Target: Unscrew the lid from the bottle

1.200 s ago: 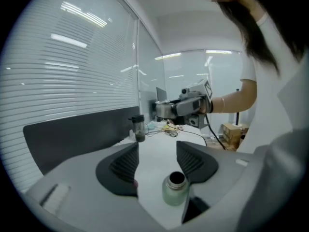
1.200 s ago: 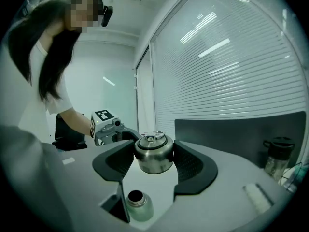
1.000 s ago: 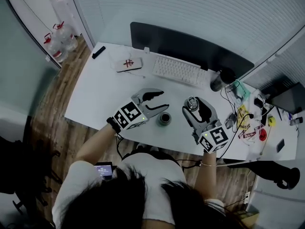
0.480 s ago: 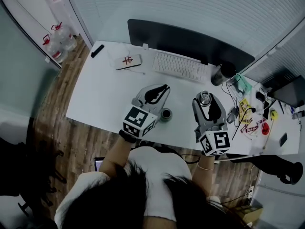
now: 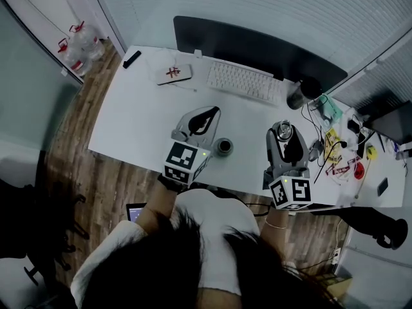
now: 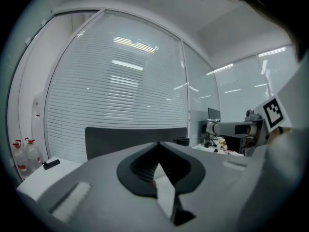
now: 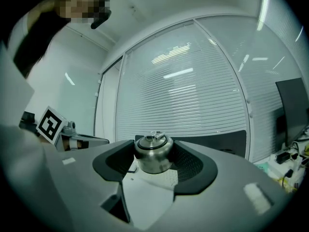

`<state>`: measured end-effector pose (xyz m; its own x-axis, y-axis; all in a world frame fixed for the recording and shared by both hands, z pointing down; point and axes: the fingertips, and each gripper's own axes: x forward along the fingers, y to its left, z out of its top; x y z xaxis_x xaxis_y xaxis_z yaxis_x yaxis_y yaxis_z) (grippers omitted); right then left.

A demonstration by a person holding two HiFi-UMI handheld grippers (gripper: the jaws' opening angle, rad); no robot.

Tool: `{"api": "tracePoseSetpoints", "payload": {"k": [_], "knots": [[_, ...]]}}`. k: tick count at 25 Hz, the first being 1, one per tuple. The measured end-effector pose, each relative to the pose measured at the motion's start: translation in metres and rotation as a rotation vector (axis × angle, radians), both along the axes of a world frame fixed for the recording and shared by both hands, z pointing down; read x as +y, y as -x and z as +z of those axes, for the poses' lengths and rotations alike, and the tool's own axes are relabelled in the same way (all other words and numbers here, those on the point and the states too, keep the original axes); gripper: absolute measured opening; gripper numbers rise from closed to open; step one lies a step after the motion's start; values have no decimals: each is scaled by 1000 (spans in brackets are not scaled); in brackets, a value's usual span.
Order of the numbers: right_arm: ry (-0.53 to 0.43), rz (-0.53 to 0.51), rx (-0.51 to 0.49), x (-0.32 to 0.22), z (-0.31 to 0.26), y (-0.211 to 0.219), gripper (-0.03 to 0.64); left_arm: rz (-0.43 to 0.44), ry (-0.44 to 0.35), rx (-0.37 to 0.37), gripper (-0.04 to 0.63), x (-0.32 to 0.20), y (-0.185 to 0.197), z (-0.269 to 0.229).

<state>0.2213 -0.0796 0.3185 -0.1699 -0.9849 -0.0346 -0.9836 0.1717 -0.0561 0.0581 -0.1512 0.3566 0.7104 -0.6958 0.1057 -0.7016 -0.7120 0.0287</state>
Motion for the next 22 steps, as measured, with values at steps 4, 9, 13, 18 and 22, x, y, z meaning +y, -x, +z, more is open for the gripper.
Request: {"api": "tracePoseSetpoints", "payload": {"k": [4, 9, 13, 18, 22], "knots": [[7, -11, 11, -2, 2, 0, 253, -12, 4, -7, 58, -3, 1, 3], [9, -33, 1, -4, 2, 3, 253, -22, 11, -10, 58, -6, 3, 4], [15, -41, 5, -4, 4, 4, 254, -19, 14, -13, 58, -5, 2, 5], [31, -59, 5, -5, 7, 8, 255, -13, 18, -18, 58, -5, 3, 6], [36, -73, 0, -5, 9, 12, 253, -13, 20, -17, 58, -5, 4, 5]]}}
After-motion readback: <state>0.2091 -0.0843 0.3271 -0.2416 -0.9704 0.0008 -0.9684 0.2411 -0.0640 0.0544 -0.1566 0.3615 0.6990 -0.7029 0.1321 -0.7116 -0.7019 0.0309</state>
